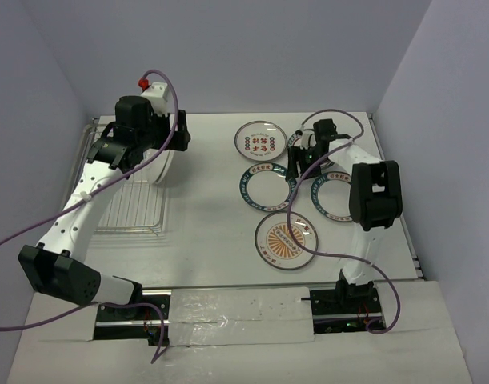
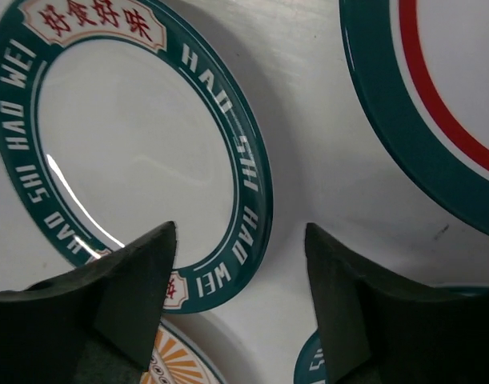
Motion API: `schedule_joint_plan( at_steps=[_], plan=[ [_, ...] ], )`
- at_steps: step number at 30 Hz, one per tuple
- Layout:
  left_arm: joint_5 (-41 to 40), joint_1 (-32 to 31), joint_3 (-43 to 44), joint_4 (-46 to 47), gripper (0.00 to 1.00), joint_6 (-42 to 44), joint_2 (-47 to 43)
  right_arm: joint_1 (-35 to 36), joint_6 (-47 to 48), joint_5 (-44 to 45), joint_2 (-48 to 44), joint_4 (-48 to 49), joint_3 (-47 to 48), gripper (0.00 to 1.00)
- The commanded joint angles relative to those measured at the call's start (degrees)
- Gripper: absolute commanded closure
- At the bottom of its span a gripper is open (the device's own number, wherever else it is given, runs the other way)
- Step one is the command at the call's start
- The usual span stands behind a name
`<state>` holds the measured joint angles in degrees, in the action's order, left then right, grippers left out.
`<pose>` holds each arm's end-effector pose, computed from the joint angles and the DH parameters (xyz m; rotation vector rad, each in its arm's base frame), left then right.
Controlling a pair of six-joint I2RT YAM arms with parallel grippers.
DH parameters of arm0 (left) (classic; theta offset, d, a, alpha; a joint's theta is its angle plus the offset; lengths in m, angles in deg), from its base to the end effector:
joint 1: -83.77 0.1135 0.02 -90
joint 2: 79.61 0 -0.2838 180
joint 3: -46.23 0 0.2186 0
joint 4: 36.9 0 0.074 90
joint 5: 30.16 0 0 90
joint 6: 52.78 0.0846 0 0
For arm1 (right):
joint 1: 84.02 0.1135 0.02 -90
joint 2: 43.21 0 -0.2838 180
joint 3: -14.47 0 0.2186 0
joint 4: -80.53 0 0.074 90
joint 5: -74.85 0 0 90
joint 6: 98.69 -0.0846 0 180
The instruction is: Load the plates into the dish rack
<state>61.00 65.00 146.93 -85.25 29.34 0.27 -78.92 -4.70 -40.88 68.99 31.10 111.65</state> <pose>0.2978 -0.1030 0.3973 0.2086 2.0549 -0.3090 0.3983 0.0724 0.1841 -0.3453 2.6196 0.6084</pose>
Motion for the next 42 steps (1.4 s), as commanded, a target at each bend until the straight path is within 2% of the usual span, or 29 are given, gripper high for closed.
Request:
schedule_joint_plan(
  at_steps=[1, 8, 11, 16, 18, 19, 24, 27, 31, 37, 42],
  plan=[
    [0.9, 0.0, 0.8, 0.9, 0.01, 0.2, 0.5, -0.2, 2.0, -1.7, 2.3, 0.7, 0.0, 0.33],
    [0.5, 0.0, 1.0, 0.8, 0.01, 0.3, 0.6, -0.3, 1.6, -6.3, 6.2, 0.4, 1.8, 0.43],
    [0.3, 0.0, 0.9, 0.9, 0.01, 0.2, 0.6, -0.3, 1.0, -8.6, 7.1, 0.1, 2.6, 0.52],
    [0.2, 0.0, 0.9, 0.5, 0.01, 0.1, 0.9, -0.3, 0.8, -12.6, 9.1, -2.8, 4.8, 0.79],
    [0.3, 0.0, 1.1, 0.3, 0.01, -0.1, 0.9, -0.3, 0.8, -14.9, 9.0, -3.5, 5.0, 0.98],
    [0.7, 0.0, 1.2, -0.2, 0.01, -0.3, 0.8, -0.4, 0.7, -15.7, 8.7, -4.2, 4.9, 1.0],
    [2.9, 0.0, 1.5, -1.0, 0.01, 0.1, -0.7, -0.4, 0.0, -27.3, 0.8, -3.9, 1.8, 1.0],
    [8.3, 0.0, 0.6, -0.5, 0.01, 1.4, -2.7, 0.4, -3.5, -32.1, -5.0, -0.5, 1.8, 1.0],
    [18.8, 0.0, 0.9, -2.1, 0.01, 3.7, -2.9, 3.6, -6.8, -34.3, -10.8, 0.1, 4.4, 1.0],
    [23.6, 0.0, 2.1, -5.6, 0.01, 4.7, -0.7, 9.8, -6.5, -32.6, -15.9, -1.6, 8.5, 1.0],
    [31.5, 0.0, 2.2, -9.6, 0.02, 6.6, 1.8, 13.0, -5.7, -30.7, -19.3, -2.3, 11.1, 1.0]
  ],
)
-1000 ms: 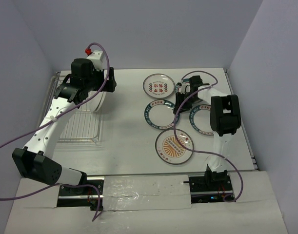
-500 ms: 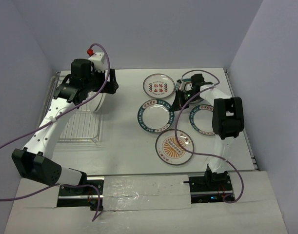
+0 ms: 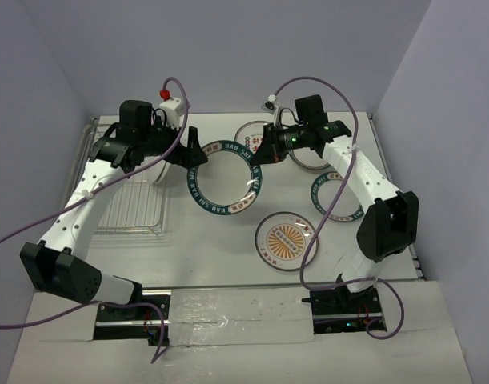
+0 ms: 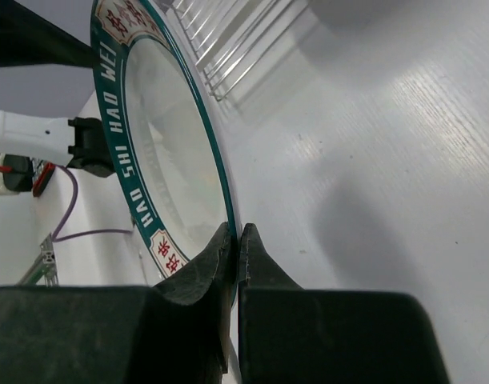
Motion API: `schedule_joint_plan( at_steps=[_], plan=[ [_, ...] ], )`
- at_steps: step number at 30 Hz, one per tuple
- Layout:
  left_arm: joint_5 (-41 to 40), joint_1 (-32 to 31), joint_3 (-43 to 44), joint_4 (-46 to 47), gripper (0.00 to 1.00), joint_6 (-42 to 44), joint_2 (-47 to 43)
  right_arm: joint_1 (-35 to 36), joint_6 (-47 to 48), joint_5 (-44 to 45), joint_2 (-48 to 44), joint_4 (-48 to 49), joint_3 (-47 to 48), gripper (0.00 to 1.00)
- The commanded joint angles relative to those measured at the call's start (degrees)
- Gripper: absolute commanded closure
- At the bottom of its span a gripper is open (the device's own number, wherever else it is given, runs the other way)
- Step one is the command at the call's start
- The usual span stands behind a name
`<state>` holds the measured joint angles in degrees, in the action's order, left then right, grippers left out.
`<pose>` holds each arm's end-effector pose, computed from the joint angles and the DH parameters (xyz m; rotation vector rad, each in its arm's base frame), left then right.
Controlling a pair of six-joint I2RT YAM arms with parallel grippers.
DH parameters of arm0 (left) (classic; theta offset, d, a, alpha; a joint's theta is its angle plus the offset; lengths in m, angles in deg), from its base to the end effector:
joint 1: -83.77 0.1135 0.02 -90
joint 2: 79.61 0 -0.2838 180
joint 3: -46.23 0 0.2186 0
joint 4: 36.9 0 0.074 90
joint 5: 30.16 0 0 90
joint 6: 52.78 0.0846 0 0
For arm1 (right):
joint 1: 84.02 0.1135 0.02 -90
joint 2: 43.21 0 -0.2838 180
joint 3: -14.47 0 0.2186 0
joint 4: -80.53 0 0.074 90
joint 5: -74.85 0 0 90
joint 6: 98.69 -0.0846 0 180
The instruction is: Load the plates into the dish rack
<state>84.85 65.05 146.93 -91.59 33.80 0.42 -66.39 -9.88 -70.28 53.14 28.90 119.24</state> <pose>0.2729 -0.1302 0.3859 0.5418 2.1145 -0.6931 0.3190 0.1742 0.3438 -0.8004 2.0909 1.2792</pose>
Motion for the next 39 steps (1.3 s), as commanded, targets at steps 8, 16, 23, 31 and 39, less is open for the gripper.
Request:
schedule_joint_plan(
  at_steps=[8, 16, 23, 31, 39],
  plan=[
    [18.1, -0.1, 1.0, -6.9, 0.27, 4.6, 3.6, 3.1, 0.7, 2.0, -6.0, -1.2, 6.6, 1.0],
    [19.0, 0.1, 0.1, -5.1, 0.97, 0.3, 2.3, 4.2, 0.7, 4.2, -7.0, -0.2, 6.6, 0.88],
    [9.1, 9.6, 4.3, -2.1, 1.0, -6.4, -2.4, 3.5, -2.8, 7.8, -7.9, 2.0, 5.6, 0.0],
    [-32.6, 15.5, 13.7, -1.7, 1.0, -3.4, -5.8, -2.4, -6.7, 8.0, -7.4, 4.2, 4.5, 0.0],
    [-53.1, 14.2, 7.1, 4.8, 1.0, 5.8, -3.1, -2.9, -6.4, 9.3, -5.3, 3.8, 3.8, 0.0]
  ],
)
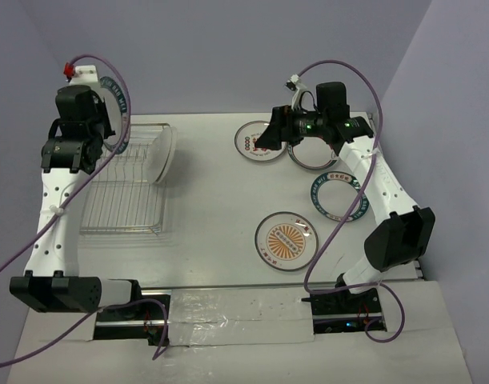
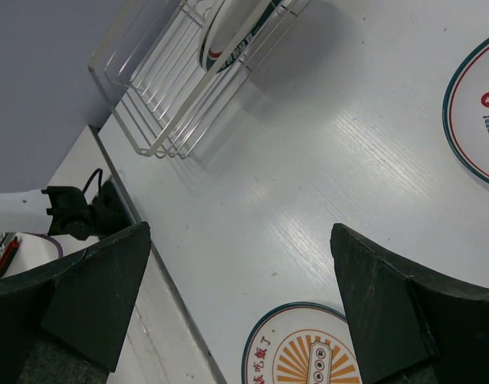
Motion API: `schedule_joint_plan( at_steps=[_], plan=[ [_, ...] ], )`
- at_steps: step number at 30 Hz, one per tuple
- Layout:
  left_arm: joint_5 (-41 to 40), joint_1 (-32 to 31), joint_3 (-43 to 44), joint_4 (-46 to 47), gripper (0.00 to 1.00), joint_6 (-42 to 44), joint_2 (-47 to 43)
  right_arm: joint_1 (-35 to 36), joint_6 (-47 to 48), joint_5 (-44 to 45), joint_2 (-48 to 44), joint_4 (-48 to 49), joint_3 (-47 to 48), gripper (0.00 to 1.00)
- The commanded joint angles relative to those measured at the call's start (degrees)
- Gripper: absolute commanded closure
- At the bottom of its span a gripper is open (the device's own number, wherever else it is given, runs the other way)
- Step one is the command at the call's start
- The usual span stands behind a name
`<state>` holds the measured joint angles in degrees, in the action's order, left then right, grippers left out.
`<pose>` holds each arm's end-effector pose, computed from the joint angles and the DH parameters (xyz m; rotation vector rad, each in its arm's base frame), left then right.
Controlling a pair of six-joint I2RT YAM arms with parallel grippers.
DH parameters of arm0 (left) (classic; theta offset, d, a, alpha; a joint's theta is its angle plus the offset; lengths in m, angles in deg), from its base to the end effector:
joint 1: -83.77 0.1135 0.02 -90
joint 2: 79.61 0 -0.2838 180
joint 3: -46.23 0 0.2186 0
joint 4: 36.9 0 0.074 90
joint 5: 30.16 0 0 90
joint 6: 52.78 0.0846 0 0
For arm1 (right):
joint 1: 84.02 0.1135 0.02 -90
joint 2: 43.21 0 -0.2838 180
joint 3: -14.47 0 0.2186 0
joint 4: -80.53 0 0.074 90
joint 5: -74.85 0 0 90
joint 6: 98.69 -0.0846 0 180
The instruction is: Load the plates into the dish rack
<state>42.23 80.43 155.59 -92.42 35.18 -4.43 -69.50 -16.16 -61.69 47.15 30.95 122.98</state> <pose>0.2733 0.0097 0.4544 -0.1814 1.9236 0.2357 0.3160 0.1453 0.3965 -0.6197 2.0162 1.0849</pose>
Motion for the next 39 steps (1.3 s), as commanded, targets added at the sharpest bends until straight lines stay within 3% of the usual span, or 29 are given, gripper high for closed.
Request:
schedule_joint_plan(
  at_steps=[1, 7, 13, 28, 39],
  plan=[
    [-13.3, -1.8, -3.1, 6.4, 1.0, 4.9, 2.3, 0.2, 0.0, 0.9, 0.9, 1.5, 0.2, 0.0],
    [-18.4, -6.4, -9.0, 12.7, 1.0, 9.4, 4.6, -0.1, 1.2, 2.4, 1.9, 0.5, 0.2, 0.0],
    [-17.6, -7.6, -12.2, 15.9, 0.96, 10.5, 7.3, -0.5, 2.3, 2.9, 2.2, -0.1, -0.8, 0.0],
    [-18.6, -10.3, -14.7, 17.2, 0.92, 10.1, 12.8, -1.8, 2.9, 2.7, 3.1, -0.3, -1.8, 0.0],
    [-13.6, -11.2, -11.0, 9.1, 0.63, 4.4, 16.1, -2.3, 6.1, 3.8, 4.5, -3.7, -0.8, 0.0]
  ],
)
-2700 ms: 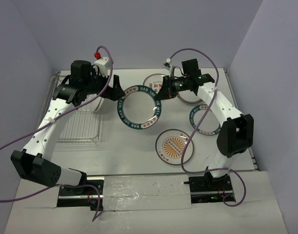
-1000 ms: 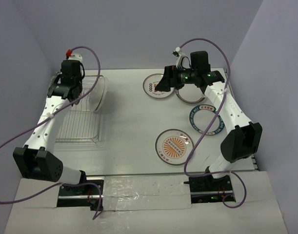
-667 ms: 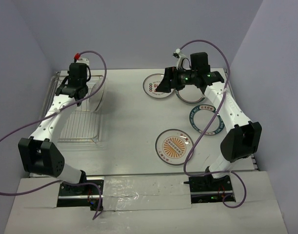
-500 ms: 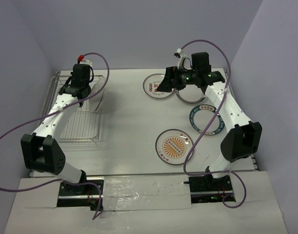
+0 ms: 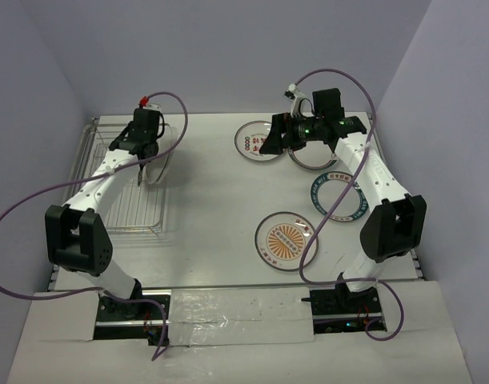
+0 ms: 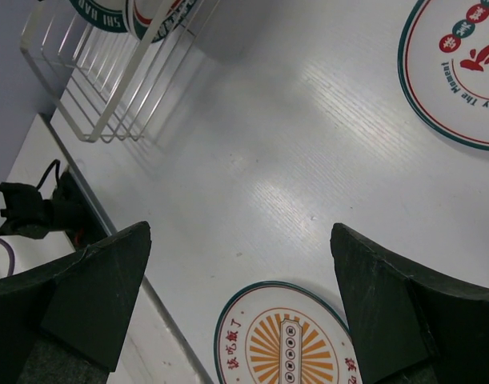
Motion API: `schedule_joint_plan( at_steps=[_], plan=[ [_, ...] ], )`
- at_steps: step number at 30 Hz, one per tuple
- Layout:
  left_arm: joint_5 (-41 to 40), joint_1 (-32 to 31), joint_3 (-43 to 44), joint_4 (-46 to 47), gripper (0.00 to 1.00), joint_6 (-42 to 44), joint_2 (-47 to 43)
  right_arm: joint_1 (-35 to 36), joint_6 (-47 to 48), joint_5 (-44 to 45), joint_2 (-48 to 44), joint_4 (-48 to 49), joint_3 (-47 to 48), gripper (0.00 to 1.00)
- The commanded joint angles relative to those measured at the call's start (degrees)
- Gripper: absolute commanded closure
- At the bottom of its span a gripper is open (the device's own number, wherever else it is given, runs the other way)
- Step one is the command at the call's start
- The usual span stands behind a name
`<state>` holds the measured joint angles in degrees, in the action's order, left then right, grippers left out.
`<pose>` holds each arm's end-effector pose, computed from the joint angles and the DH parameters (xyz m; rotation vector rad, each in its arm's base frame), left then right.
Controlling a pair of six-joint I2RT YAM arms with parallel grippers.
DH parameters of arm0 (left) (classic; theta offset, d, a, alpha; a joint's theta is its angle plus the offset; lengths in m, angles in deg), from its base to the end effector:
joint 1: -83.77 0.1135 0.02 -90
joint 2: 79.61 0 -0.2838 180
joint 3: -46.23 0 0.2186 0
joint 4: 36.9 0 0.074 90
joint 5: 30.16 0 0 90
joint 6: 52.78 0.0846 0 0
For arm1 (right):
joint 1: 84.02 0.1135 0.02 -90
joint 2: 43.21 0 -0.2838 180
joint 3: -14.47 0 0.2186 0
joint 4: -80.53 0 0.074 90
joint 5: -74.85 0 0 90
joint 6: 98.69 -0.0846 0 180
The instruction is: Load the plates into the dish rack
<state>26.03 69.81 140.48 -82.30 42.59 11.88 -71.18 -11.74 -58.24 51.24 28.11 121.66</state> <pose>0.3528 -0.0392 0.3100 0.0808 2.2315 0.5981 0.3379 0.1363 0.3580 -0.5902 2.1427 0.9964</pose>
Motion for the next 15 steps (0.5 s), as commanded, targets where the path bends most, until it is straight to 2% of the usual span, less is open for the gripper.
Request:
schedule_joint_plan(
  at_steps=[1, 2, 5, 7, 10, 12, 13, 15],
  plan=[
    [3.2, -0.5, 4.3, -1.4, 0.61, -3.2, -0.2, -0.6, 1.9, 0.4, 0.6, -1.2, 0.4, 0.0],
    [4.6, -0.5, 4.7, -1.8, 0.55, -3.3, -0.2, -0.7, 2.0, 0.4, 0.6, -1.4, 0.2, 0.0],
    [7.8, -0.5, 5.8, -3.6, 0.51, -4.3, -0.3, -0.9, 2.5, 0.6, 1.0, -2.3, -0.8, 0.0],
    [11.5, -0.5, 6.4, -5.1, 0.45, -4.8, -1.0, -1.1, 6.2, 0.8, 1.4, -3.4, -1.4, 0.0],
    [18.3, -0.5, 7.8, -6.6, 0.27, -4.8, -3.0, -1.6, 10.9, 1.2, 2.7, -6.5, -2.0, 0.0],
    [21.6, -0.5, 9.2, -7.4, 0.19, -7.3, -4.6, -1.8, 16.2, 1.1, 4.4, -10.5, -1.7, 0.0],
    [22.0, -0.5, 10.1, -7.8, 0.09, -7.5, -5.3, -1.8, 18.5, 1.0, 5.0, -12.1, -1.4, 0.0],
    [24.6, -0.5, 11.1, -8.1, 0.03, -7.7, -7.0, -1.8, 25.7, 1.0, 7.2, -18.0, -1.1, 0.0]
  ],
)
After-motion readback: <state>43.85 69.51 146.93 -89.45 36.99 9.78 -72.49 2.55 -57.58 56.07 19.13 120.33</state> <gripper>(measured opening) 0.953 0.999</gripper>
